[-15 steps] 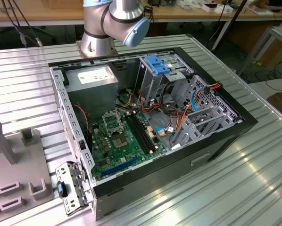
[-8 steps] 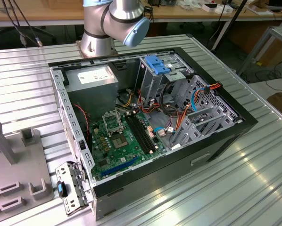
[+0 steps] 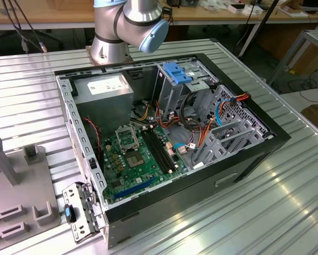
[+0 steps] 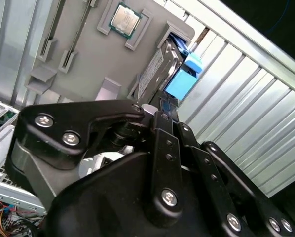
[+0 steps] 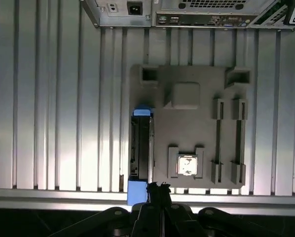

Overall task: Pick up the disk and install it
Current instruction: 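Pick up the disk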

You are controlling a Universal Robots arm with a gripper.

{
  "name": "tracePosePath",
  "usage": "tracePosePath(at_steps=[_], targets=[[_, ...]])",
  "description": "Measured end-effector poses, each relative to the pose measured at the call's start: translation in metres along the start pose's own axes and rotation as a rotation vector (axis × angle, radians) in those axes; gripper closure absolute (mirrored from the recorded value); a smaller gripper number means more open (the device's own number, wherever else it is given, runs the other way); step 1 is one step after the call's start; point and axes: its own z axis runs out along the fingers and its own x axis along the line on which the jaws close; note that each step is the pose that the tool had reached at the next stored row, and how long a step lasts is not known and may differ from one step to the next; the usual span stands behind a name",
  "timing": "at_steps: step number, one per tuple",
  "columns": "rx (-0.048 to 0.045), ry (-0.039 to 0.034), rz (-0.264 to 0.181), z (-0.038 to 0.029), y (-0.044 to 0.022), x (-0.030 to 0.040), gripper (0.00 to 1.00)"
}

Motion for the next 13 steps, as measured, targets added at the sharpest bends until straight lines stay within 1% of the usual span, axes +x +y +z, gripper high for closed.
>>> tracePosePath(at_steps=[3, 6, 9, 10, 12, 13], targets=[[0.0053, 0.0001, 0.033, 0.0034, 0.0001, 0.0006, 0.89], [0.0068, 0.0003, 0.054, 0.0051, 0.0000, 0.0016, 0.89], [0.0068, 0.0003, 0.054, 0.0051, 0.0000, 0.0016, 0.89], [0.0068, 0.0002, 0.054, 0.0051, 0.0000, 0.0016, 0.76], [0.0068, 0.0002, 0.054, 0.0051, 0.0000, 0.0016, 0.64], [0.0068, 0.0003, 0.054, 0.0051, 0.0000, 0.0016, 0.64]])
